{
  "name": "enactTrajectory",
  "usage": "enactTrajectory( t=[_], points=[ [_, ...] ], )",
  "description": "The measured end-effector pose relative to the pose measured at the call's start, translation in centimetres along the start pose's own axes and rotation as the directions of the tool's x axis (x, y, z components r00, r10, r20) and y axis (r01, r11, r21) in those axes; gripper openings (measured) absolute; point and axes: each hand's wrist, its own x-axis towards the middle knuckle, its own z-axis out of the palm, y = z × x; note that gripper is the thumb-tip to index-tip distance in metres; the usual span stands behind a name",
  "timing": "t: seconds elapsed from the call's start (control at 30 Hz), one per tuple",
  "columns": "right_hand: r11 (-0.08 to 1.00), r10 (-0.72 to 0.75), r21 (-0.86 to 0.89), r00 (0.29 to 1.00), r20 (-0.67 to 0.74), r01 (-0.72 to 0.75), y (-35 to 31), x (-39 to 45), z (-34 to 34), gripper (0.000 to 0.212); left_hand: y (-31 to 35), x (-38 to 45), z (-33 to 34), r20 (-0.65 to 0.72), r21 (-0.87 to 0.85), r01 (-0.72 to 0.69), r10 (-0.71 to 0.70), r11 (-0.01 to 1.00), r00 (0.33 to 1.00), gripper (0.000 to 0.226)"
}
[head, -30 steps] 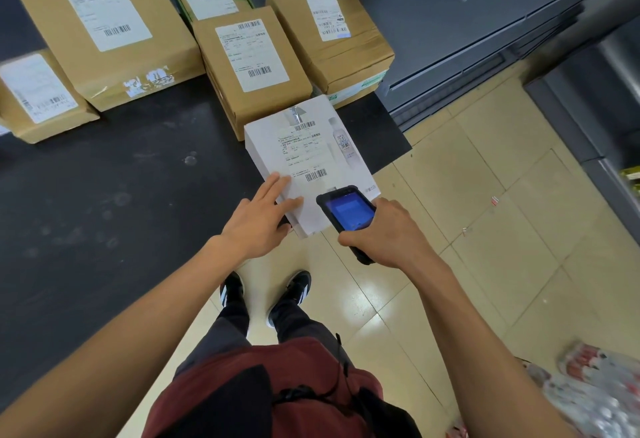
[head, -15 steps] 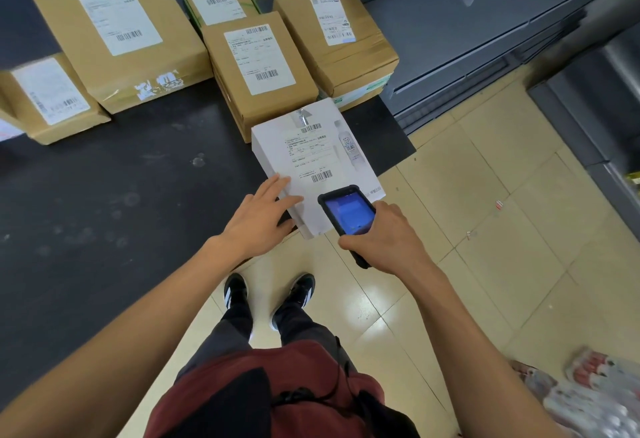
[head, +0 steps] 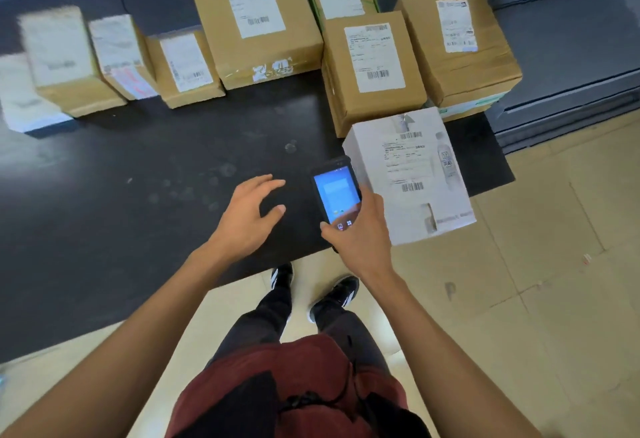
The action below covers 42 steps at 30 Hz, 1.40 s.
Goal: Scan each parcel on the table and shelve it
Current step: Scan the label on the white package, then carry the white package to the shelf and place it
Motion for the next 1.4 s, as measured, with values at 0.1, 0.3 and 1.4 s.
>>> enactTrajectory(
  t=[0.1,0.3,1.4],
  points=[
    [0.995,-0.059,-0.071,0.996,0.063,0.063,-0.6,1.3,3.9,0.091,-2.0,-1.6,-1.6,-0.034,-0.009,0.042,-0.042,0.999,0.999,0.044],
    [0.971,-0.083,-0.217,0.991,0.102,0.104,-1.2,3.0,10.2,0.093,-5.2,-4.7,-3.6,-0.067,-0.023,0.147,-0.148,0.989,0.987,0.042],
    [0.987,-0.155,-0.008,0.949,-0.274,0.158,1.0,1.0,1.0,0.044,1.5,3.6,-0.9,0.031,-0.036,-0.092,0.093,0.995,0.995,0.053]
  ],
)
